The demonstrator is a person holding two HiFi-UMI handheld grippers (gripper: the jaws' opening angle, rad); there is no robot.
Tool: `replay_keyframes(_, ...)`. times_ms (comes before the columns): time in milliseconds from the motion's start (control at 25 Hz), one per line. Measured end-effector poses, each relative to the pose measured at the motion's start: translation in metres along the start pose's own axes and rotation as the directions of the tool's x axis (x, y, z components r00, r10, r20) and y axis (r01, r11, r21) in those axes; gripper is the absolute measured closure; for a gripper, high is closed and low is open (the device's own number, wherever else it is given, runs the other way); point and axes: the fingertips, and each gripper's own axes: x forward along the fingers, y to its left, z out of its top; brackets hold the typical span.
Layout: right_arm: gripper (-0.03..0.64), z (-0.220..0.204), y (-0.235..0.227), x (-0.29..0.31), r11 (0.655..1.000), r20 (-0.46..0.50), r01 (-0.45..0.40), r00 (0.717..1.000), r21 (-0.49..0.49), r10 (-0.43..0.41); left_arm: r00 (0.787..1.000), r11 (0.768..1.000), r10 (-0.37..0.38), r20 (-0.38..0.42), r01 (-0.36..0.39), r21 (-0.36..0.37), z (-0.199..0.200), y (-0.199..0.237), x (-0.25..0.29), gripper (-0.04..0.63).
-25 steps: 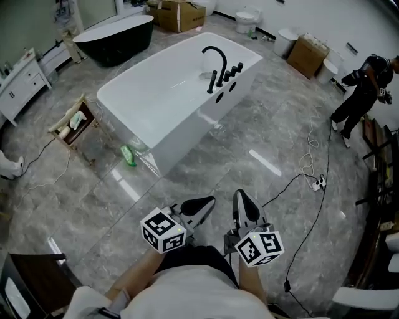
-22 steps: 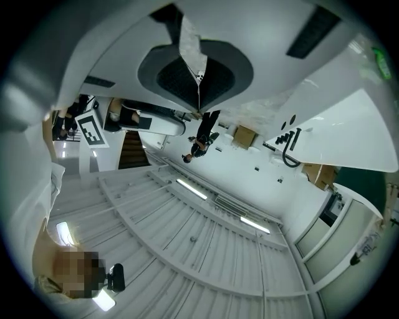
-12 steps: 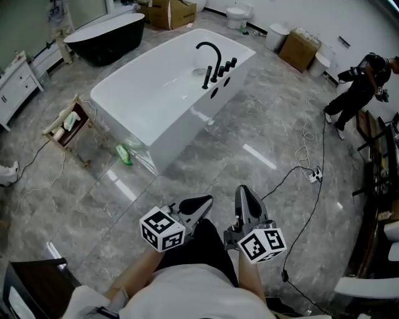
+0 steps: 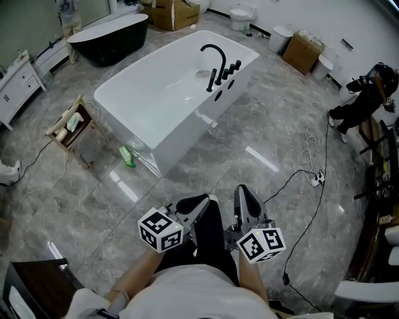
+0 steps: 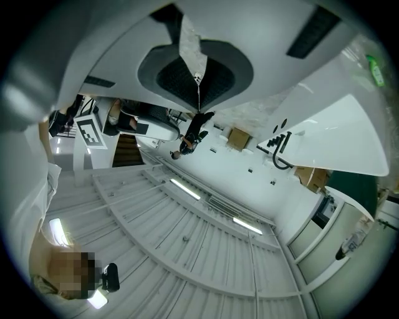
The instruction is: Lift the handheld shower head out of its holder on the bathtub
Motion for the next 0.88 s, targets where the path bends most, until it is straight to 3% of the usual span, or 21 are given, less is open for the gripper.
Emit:
replay_keyframes(400,0.598,0.013,-0.022,0.029,0.999,0.003,0.004,1.000,-0.033,-0.004,0.999,1.000,0.031,0.035,-0.031,0.000,0.016,0.026,0.023,0.583)
replay_keyframes(880,0.598,0.034,-0.079,0.091,1.000,-0.006,-0.010,1.000,-0.027,0.010,0.999,0.999,0.046,0.024,-0.046,-0.016,0.038,0.070,0.096,0.583)
